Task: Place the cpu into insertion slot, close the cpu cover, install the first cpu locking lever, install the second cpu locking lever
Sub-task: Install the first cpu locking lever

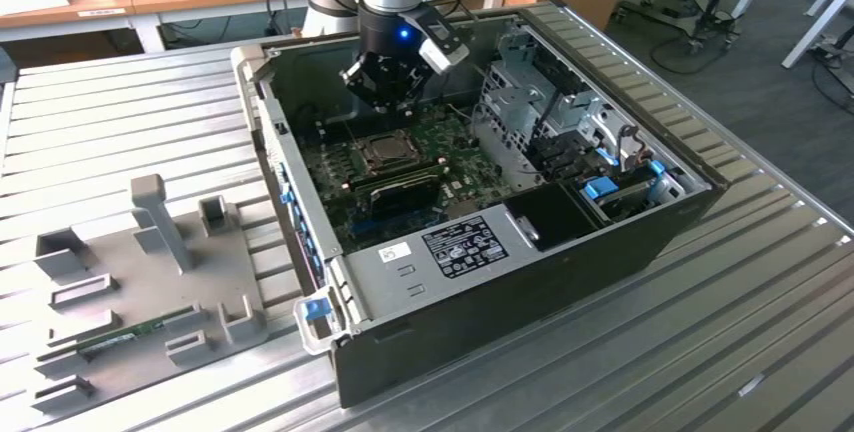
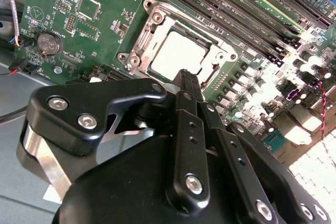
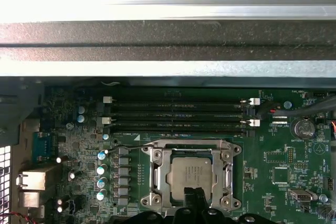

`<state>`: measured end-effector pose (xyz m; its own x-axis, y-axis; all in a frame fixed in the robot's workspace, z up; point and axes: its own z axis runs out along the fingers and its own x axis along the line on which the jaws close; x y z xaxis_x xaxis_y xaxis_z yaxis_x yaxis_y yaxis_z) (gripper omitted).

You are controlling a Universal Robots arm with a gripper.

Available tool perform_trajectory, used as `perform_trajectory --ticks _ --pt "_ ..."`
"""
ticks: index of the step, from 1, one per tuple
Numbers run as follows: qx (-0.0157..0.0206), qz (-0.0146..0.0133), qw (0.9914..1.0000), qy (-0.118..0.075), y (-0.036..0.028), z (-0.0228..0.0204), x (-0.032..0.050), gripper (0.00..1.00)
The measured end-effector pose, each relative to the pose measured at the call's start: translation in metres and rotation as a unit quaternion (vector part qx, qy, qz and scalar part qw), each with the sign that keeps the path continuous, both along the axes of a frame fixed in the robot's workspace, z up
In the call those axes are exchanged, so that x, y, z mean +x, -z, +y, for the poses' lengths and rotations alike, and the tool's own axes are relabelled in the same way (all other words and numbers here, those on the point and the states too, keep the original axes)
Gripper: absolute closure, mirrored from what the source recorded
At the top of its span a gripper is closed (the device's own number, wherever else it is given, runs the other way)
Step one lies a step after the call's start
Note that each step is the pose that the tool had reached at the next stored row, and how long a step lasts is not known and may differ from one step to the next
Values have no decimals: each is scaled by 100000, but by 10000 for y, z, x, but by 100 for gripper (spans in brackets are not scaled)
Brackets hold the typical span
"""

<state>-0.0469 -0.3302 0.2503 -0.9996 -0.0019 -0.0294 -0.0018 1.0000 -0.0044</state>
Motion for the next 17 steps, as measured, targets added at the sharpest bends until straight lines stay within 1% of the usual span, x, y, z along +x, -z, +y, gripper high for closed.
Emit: perform_trajectory --ticks 3,7,14,17 --pt "-6 6 100000 0 -4 -1 0 90" --pt "-4 3 100000 1 -28 0 0 90" --pt "4 0 100000 0 -30 0 -1 90" --pt "1 -7 100000 0 -30 0 -30 90"
